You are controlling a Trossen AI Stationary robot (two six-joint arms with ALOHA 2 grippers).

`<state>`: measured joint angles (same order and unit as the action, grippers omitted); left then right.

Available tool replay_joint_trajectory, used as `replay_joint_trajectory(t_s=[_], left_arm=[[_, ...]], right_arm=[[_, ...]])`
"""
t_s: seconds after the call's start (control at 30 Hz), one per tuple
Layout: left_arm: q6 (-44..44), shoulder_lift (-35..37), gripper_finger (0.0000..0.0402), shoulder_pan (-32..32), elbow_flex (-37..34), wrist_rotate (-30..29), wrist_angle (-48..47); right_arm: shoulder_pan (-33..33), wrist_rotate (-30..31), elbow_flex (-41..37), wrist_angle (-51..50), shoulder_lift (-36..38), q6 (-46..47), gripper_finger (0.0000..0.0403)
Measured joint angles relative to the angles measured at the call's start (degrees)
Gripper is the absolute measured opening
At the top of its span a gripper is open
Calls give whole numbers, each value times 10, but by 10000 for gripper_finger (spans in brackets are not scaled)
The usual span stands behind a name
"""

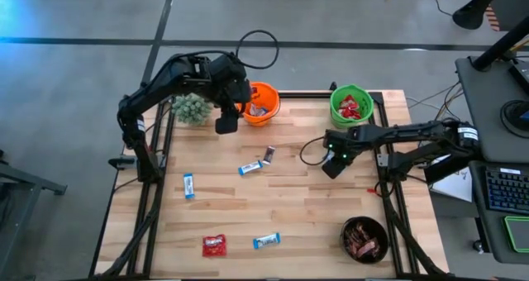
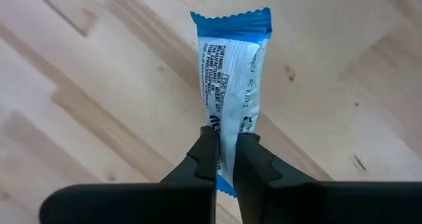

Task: Sort candy
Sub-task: Put the white chocolate into the orange bucket

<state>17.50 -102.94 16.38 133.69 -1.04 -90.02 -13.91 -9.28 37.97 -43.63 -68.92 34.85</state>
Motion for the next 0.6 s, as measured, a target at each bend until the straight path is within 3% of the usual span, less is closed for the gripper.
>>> replay_joint_trajectory(t_s=[0.33,0.6], left_arm=[[0,11,197,8,0,-6,0],[0,16,197,18,0,-30,0]], right_arm=[[0,2,125,-29,11,-68,16],[-14,22,256,-42,11,-173,16]])
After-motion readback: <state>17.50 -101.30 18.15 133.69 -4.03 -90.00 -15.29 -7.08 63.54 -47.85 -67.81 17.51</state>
